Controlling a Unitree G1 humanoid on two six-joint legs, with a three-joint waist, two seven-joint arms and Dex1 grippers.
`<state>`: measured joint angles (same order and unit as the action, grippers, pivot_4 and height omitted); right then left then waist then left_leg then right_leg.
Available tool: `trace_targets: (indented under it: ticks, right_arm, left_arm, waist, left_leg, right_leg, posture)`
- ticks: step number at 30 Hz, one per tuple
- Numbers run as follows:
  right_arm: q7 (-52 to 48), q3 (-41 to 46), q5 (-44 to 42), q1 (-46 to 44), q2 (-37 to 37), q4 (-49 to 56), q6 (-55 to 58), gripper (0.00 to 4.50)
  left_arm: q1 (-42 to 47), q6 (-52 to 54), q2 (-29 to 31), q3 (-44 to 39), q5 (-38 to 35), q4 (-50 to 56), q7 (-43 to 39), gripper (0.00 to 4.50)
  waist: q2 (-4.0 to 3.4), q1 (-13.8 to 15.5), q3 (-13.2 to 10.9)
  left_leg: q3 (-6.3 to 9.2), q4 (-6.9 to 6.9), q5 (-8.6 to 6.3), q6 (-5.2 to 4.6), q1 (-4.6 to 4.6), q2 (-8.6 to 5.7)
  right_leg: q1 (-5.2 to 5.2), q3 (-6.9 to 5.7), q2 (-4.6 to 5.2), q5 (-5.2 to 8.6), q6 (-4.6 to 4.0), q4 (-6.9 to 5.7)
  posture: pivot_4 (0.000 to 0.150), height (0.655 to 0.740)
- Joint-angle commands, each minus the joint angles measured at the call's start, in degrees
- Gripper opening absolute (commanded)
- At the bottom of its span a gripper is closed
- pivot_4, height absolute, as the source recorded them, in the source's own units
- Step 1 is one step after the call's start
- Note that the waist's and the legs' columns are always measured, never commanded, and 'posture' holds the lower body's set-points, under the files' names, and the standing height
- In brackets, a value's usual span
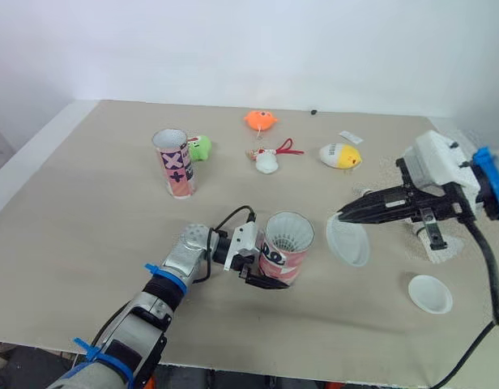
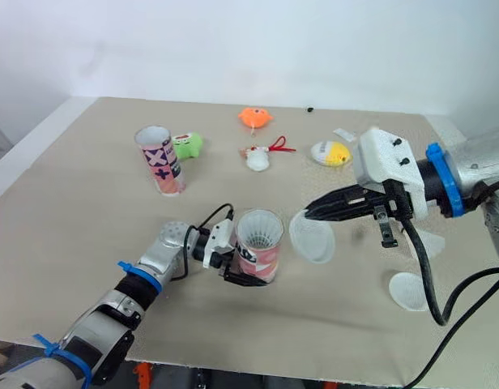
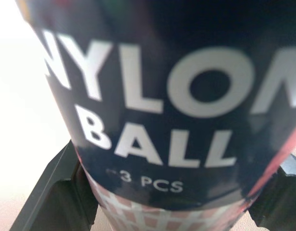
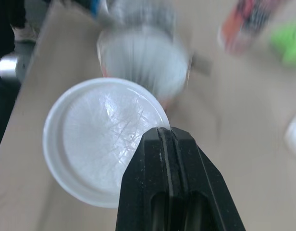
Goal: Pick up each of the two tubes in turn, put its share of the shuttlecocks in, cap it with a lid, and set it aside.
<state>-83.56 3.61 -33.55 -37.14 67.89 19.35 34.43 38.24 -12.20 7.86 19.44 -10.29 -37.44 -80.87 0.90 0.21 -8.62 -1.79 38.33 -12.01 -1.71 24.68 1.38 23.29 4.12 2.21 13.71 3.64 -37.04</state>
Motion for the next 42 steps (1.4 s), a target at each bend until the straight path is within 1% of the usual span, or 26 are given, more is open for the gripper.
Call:
trace_targets:
  ticks: [1,2,3,7,10,14,19,25,32,42]
  right_arm:
    - [-1.93,-4.23,-0.20,-10.18,-1.85,-0.05,0.55,0.10]
    - [-2.16,-7.02,2.13,-12.41,-2.99,-0.34,-0.41,0.10]
    - [-2.35,-10.00,4.41,-14.50,-4.27,-0.67,-1.19,0.10]
    - [-3.08,-19.29,12.84,-20.59,-9.35,-3.89,-5.18,0.10]
    - [-4.23,-22.89,17.24,-23.53,-12.16,-7.03,-8.91,0.10]
    - [-5.79,-25.48,20.51,-26.11,-15.48,-9.91,-12.45,0.10]
    - [-7.15,-26.64,23.16,-26.45,-17.09,-9.76,-15.67,0.10]
    - [-8.25,-25.44,21.84,-25.96,-16.74,-5.16,-15.45,0.10]
    - [-6.78,-25.47,23.16,-24.53,-16.81,-2.69,-15.89,0.10]
    - [-4.12,-26.27,28.48,-24.74,-18.54,-4.13,-20.06,0.10]
  left_arm:
    - [0.26,-0.40,0.89,1.02,2.93,-2.74,0.17,3.43]
    - [0.51,-0.63,0.86,1.07,3.12,-3.07,0.13,3.43]
    - [0.71,-0.49,0.78,1.09,3.13,-3.18,-0.03,3.43]
    - [1.40,0.21,0.84,1.24,3.08,-3.34,-0.73,3.43]
    - [1.71,1.29,1.43,1.63,3.09,-2.57,-1.40,3.43]
    - [2.18,1.66,1.98,1.53,3.24,-2.43,-1.40,3.43]
    - [1.53,2.19,2.48,1.59,3.16,-1.37,-1.32,3.43]
    - [0.91,2.62,2.74,1.60,3.03,-0.69,-1.17,3.43]
    - [1.18,3.07,2.59,1.39,2.77,-0.59,-1.14,3.43]
    - [1.03,3.36,2.80,1.50,2.71,-0.52,-1.61,3.43]
  waist:
    - [0.20,0.05,-0.03]
    - [0.05,0.02,-0.01]
    - [-0.02,0.03,0.00]
    - [0.02,-0.09,0.00]
    - [0.03,-0.03,-0.01]
    - [0.03,-0.02,0.00]
    - [0.03,-0.03,0.00]
    - [0.02,-0.06,0.00]
    - [0.02,-0.06,0.00]
    - [0.03,-0.15,0.00]
  left_leg:
    - [0.05,0.00,-0.01,0.01,0.00,0.03]
    - [-0.01,0.01,-0.01,0.02,0.02,0.07]
    - [-0.27,0.00,-0.01,0.02,0.07,0.06]
    - [-0.39,0.00,-0.03,0.05,0.15,0.06]
    - [-0.39,0.00,-0.03,0.05,0.30,0.05]
    - [-0.44,0.00,-0.05,0.08,0.43,0.09]
    - [-0.42,0.00,-0.05,0.09,0.42,0.21]
    - [-0.42,-0.01,-0.05,0.09,0.40,0.30]
    - [-0.43,-0.01,-0.05,0.09,0.40,0.33]
    - [-0.45,-0.01,-0.05,0.09,0.40,0.32]
  right_leg:
    - [-0.03,-0.08,0.00,0.03,-0.03,0.02]
    - [0.03,-0.06,0.01,0.03,-0.04,0.02]
    - [0.03,0.00,0.20,-0.16,-0.28,0.02]
    - [0.26,0.02,0.23,-0.17,-0.23,0.03]
    - [0.28,0.01,0.22,-0.20,-0.28,0.03]
    - [0.33,0.02,0.16,-0.22,-0.30,0.02]
    - [0.33,0.01,0.00,-0.24,-0.37,-0.01]
    - [0.36,0.01,-0.11,-0.28,-0.45,-0.02]
    - [0.39,0.02,-0.13,-0.28,-0.48,-0.02]
    - [0.41,0.02,-0.16,-0.30,-0.51,-0.03]
  posture:
    - [0.150,0.7400]
    - [0.150,0.7400]
    - [0.150,0.7400]
    - [0.150,0.7400]
    - [0.150,0.7400]
    - [0.150,0.7400]
    - [0.150,0.7400]
    - [0.150,0.7400]
    - [0.150,0.7400]
    - [0.150,0.7400]
